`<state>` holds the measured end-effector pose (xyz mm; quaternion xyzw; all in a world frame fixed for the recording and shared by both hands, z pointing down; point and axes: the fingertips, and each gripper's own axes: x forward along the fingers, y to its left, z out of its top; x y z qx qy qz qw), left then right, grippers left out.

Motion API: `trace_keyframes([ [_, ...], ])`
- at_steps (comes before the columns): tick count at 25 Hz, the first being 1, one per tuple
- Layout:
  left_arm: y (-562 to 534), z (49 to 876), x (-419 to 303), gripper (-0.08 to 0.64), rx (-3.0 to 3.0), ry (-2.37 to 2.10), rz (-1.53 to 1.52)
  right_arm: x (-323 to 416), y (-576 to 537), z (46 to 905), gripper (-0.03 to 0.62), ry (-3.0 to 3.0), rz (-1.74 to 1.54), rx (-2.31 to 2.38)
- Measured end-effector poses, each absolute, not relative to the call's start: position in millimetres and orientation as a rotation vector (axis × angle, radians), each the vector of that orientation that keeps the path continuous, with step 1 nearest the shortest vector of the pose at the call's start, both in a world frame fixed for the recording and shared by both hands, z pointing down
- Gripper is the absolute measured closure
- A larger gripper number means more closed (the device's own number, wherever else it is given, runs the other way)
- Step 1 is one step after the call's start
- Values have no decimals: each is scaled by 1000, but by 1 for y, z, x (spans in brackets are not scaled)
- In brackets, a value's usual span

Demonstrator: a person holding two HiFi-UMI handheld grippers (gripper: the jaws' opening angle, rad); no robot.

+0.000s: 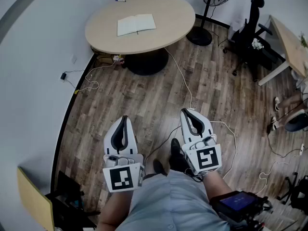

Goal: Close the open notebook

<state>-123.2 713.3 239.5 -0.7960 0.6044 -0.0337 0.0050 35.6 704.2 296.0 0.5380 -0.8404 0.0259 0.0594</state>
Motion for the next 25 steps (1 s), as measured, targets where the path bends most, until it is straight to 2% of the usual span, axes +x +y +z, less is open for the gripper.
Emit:
trace_keyframes([
  [9, 666, 250, -81, 540, -2489, 1897, -166, 77, 653, 312, 543, -2563, 160, 1629],
  [19, 621, 225, -17, 540, -2412, 1930, -201, 135, 590, 307, 543, -2611, 210, 1550],
  [25, 590, 217, -10, 540, -2348, 1969, -241, 142, 548, 307, 543, -2662, 248, 1507],
])
